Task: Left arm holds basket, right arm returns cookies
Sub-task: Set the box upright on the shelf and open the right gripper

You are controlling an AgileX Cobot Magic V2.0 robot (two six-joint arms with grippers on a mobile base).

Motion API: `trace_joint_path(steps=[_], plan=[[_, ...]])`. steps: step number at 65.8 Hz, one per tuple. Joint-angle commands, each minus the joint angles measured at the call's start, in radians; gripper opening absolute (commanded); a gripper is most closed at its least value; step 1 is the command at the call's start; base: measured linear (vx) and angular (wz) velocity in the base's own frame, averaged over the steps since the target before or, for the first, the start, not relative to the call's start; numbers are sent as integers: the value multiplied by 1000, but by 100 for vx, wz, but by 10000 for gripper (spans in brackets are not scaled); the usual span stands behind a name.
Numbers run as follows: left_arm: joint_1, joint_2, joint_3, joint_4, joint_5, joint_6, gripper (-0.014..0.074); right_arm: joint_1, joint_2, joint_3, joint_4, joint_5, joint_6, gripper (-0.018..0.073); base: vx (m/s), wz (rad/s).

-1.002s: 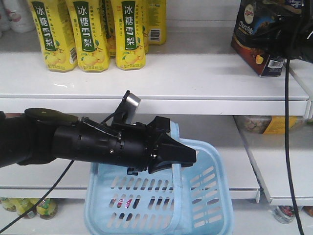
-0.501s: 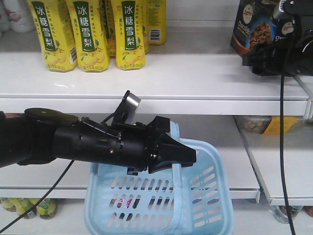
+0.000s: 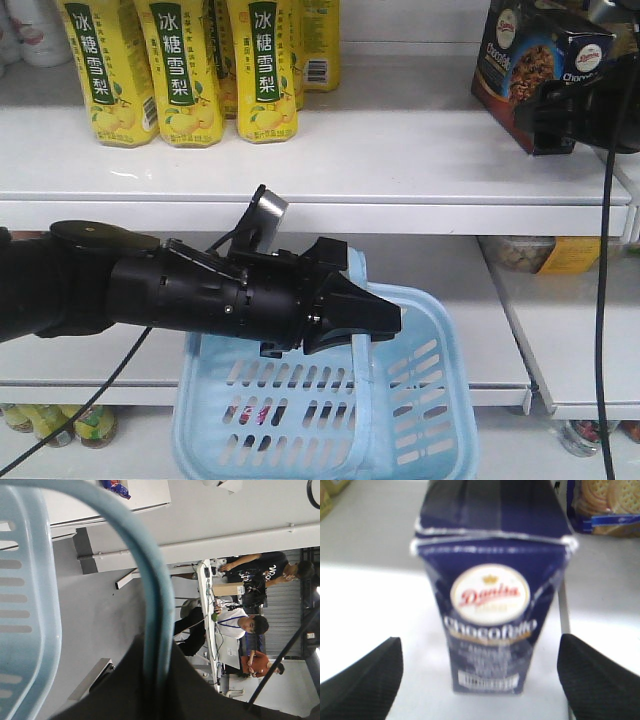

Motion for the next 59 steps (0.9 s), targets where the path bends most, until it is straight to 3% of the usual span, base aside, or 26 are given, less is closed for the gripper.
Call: trace_joint_path(steps=[1,18,37,59], plan=[[6,-44,-37,-125,0,25,-3,-6,-66,-29,-26,-22,-8,591,0,0],[6,-44,-37,-125,0,25,-3,-6,-174,-10,-33,23,-8,591,0,0],[6,-44,-37,-125,0,25,-3,-8,-393,214,-61,-64,7,591,0,0],[6,-44,-37,-125,0,25,-3,-8,-797,508,-66,-61,6,579,0,0]])
